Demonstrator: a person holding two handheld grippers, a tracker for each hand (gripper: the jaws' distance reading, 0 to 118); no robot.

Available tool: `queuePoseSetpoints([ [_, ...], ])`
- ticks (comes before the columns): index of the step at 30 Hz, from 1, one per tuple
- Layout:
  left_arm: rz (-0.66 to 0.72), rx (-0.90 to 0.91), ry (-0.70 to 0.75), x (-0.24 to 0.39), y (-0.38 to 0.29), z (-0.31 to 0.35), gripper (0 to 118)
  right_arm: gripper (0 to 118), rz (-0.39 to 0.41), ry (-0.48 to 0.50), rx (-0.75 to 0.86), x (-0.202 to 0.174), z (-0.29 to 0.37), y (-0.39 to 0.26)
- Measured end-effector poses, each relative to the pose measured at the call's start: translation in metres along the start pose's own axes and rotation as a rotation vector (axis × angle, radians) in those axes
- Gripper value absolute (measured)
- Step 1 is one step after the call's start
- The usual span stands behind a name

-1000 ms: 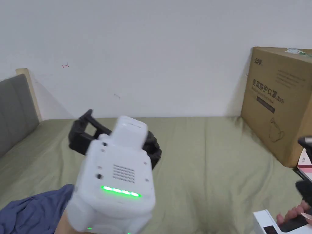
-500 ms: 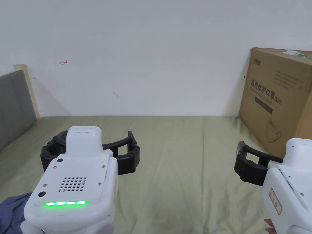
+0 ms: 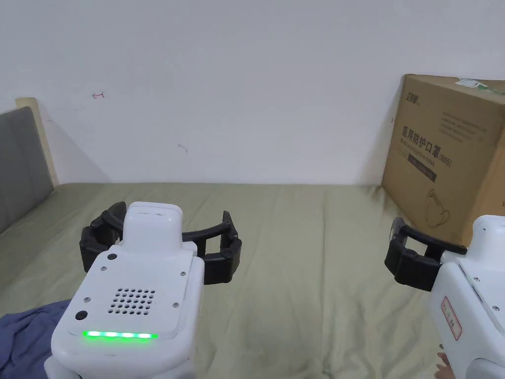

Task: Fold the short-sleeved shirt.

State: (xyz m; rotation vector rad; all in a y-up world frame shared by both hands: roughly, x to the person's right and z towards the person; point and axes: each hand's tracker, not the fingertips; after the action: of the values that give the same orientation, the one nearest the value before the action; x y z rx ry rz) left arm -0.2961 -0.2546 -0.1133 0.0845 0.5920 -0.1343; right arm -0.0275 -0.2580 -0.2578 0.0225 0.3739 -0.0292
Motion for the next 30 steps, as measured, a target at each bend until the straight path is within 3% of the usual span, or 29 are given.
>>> queuePoseSetpoints([
  [7, 0.053, -0.060, -0.010, 0.002, 0.003, -0.011, 118, 118, -0.048, 0.018, 0.001, 0.004, 0.002, 0.005],
  [11, 0.062, -0.080, -0.018, 0.002, 0.003, -0.016, 118, 118, 0.026, 0.021, -0.031, -0.001, -0.004, 0.005],
  [15, 0.042, -0.071, -0.037, 0.006, 0.001, -0.013, 117, 116, 0.042, 0.056, -0.035, -0.004, -0.002, 0.002],
  [16, 0.030, -0.056, -0.025, 0.008, 0.001, -0.011, 110, 113, 0.040, 0.059, -0.024, -0.005, 0.000, 0.001],
  [17, 0.025, -0.060, -0.024, 0.009, 0.001, -0.010, 95, 101, 0.045, 0.047, -0.013, -0.007, 0.002, 0.001],
  [18, 0.008, -0.096, -0.012, 0.010, 0.001, -0.012, 54, 60, 0.084, -0.002, -0.016, -0.009, 0.000, 0.002],
  [19, 0.009, -0.146, 0.013, 0.008, -0.002, -0.013, 29, 28, 0.099, -0.034, -0.055, -0.011, -0.003, 0.001],
  [20, 0.029, -0.140, 0.000, 0.008, -0.005, -0.013, 16, 13, 0.066, -0.010, -0.035, -0.010, -0.003, 0.000],
  [21, 0.038, -0.149, -0.012, 0.006, -0.008, -0.011, 16, 13, 0.026, 0.051, -0.059, -0.005, -0.003, -0.001],
  [22, 0.041, -0.146, -0.025, 0.007, -0.007, -0.015, 0, 0, 0.019, 0.042, -0.072, -0.004, -0.003, -0.001],
  [30, 0.068, -0.160, -0.044, 0.009, -0.010, -0.023, 0, 0, -0.020, 0.007, -0.081, 0.008, -0.004, -0.006],
])
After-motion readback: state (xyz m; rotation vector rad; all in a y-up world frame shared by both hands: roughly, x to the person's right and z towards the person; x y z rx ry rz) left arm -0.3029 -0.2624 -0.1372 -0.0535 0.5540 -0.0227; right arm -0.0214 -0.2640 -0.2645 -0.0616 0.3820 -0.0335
